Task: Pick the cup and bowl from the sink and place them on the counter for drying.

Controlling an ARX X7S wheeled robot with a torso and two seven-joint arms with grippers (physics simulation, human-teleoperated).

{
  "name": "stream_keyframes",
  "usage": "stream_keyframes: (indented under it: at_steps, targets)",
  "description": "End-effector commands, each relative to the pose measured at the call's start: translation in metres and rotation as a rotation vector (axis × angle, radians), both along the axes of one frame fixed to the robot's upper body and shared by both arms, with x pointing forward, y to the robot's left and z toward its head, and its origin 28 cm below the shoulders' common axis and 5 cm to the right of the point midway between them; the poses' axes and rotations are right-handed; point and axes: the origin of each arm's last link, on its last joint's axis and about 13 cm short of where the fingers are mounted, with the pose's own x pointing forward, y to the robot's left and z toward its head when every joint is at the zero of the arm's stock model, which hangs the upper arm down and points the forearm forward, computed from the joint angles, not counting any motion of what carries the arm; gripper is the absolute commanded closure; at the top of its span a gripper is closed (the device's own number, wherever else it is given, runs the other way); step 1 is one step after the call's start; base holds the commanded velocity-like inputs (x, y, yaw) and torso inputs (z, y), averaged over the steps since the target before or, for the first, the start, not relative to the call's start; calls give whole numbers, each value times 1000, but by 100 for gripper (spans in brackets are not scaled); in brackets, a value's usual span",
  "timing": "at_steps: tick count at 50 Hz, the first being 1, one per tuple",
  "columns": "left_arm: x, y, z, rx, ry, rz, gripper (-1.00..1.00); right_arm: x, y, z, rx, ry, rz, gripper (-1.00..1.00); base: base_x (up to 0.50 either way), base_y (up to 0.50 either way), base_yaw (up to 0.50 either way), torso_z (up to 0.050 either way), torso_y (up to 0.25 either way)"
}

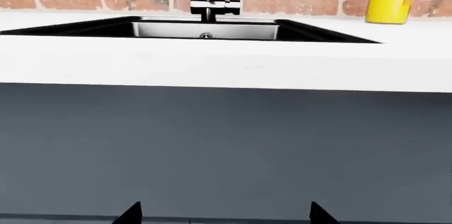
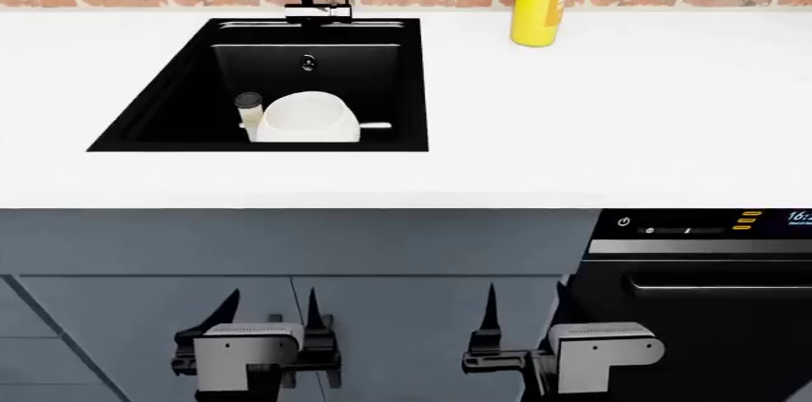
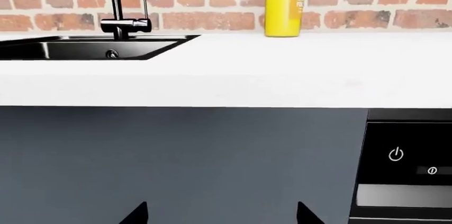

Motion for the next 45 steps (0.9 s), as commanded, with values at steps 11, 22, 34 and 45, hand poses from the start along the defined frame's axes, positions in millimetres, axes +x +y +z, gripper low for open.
stream_keyframes:
  at_steps: [11, 22, 34, 45]
  targets:
    - [-2, 2, -2, -14, 23, -13, -100, -1, 0, 3, -8, -28, 4, -100, 33, 389, 0, 0, 0]
    - [-2, 0, -1, -38, 25, -35, -100, 0, 0, 3, -3, -28, 3, -100, 180, 397, 0, 0, 0]
    - [0, 1, 0, -32, 25, -19, -100, -1, 0, 3, 3, -32, -6, -100, 118, 500, 0, 0, 0]
    - [1, 0, -1, -5, 34, -10, -100, -1, 0, 2, -5, -26, -17, -100, 13, 71, 0, 0, 0]
